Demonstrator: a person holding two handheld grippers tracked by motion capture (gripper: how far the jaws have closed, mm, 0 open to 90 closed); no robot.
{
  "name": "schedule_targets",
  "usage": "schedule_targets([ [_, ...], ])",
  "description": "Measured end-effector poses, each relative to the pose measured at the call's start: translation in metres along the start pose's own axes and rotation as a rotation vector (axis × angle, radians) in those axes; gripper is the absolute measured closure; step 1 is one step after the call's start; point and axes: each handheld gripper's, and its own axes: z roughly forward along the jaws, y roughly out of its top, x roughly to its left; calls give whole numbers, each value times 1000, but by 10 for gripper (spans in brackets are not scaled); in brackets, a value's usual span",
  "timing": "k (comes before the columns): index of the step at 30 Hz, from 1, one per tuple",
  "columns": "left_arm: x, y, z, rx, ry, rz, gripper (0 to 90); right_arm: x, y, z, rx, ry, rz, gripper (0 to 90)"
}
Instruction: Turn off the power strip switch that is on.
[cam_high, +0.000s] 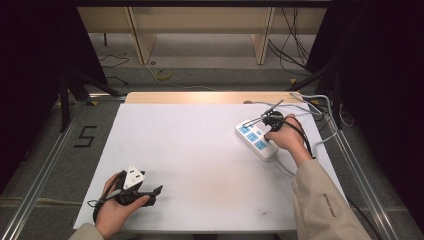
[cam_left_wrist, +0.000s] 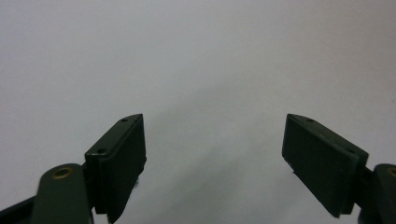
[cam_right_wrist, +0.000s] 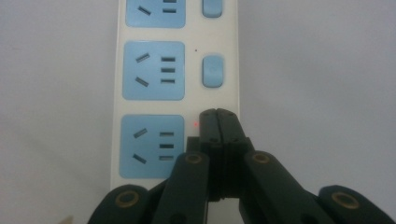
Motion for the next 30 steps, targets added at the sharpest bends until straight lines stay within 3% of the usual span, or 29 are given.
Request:
schedule_targets([
  [16,0,0,-1,2,-1,9,214,6,3,1,23,-41,-22,900],
  [30,-1,1,0,3,-5,6,214,6,2,2,26,-38,-11,900],
])
